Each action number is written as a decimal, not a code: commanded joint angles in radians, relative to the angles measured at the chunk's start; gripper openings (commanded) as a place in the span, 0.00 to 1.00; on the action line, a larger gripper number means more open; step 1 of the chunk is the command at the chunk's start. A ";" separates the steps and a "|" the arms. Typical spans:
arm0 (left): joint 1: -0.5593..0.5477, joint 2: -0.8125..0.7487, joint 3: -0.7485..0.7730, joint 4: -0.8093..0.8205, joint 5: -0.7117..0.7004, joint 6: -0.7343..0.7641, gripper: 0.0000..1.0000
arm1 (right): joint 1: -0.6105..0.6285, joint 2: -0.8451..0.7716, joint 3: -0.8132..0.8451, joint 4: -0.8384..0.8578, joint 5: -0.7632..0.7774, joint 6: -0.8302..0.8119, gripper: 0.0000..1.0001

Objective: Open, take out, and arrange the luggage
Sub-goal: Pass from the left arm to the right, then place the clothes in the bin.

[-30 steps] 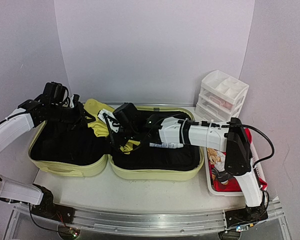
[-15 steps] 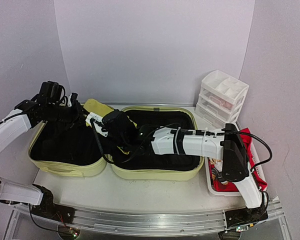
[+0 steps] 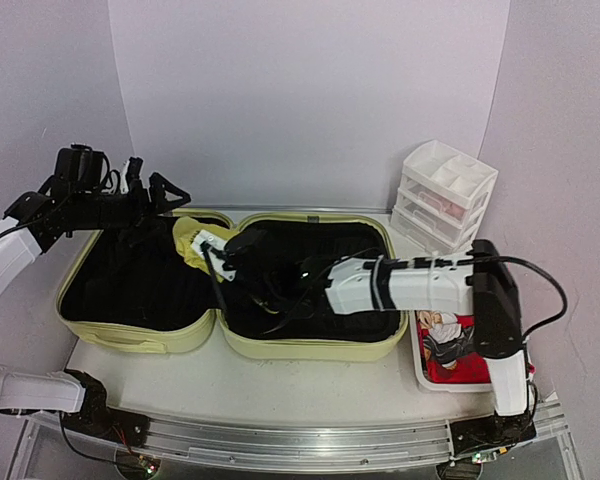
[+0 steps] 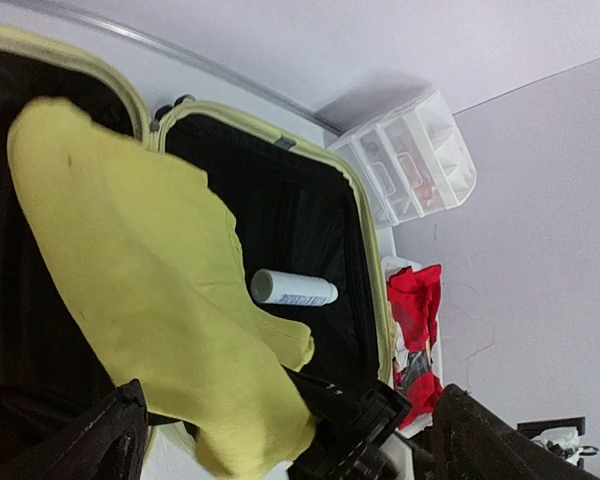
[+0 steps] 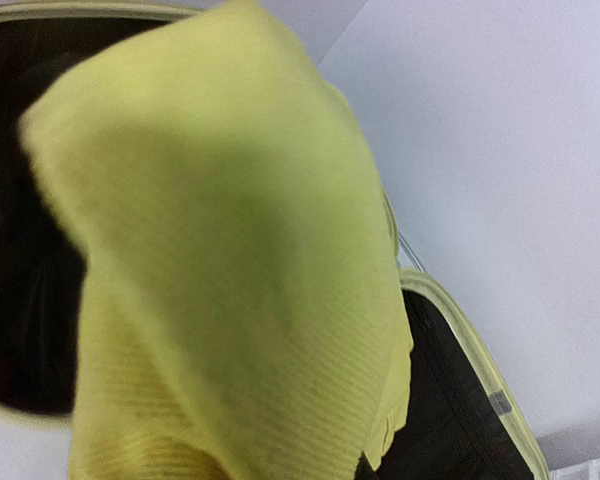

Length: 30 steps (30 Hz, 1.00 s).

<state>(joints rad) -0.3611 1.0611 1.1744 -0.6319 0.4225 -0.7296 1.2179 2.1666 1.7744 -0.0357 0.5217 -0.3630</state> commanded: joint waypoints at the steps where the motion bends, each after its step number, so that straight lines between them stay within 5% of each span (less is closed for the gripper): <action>1: 0.004 -0.005 0.125 0.063 -0.028 0.090 1.00 | -0.104 -0.363 -0.136 0.026 -0.050 0.124 0.00; 6: 0.004 0.000 0.173 0.066 -0.019 0.169 1.00 | -0.220 -0.551 -0.129 -0.245 -0.128 0.220 0.00; 15: 0.004 0.021 0.218 0.067 -0.041 0.237 1.00 | -0.399 -0.575 0.078 -0.742 -0.283 0.408 0.00; 30: 0.004 0.038 0.195 0.069 -0.031 0.223 1.00 | -0.634 -0.648 0.102 -0.833 -0.548 0.758 0.00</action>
<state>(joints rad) -0.3592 1.1046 1.3426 -0.6010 0.3874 -0.5194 0.6296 1.6173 1.7981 -0.9707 0.0471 0.2604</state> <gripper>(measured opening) 0.995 0.104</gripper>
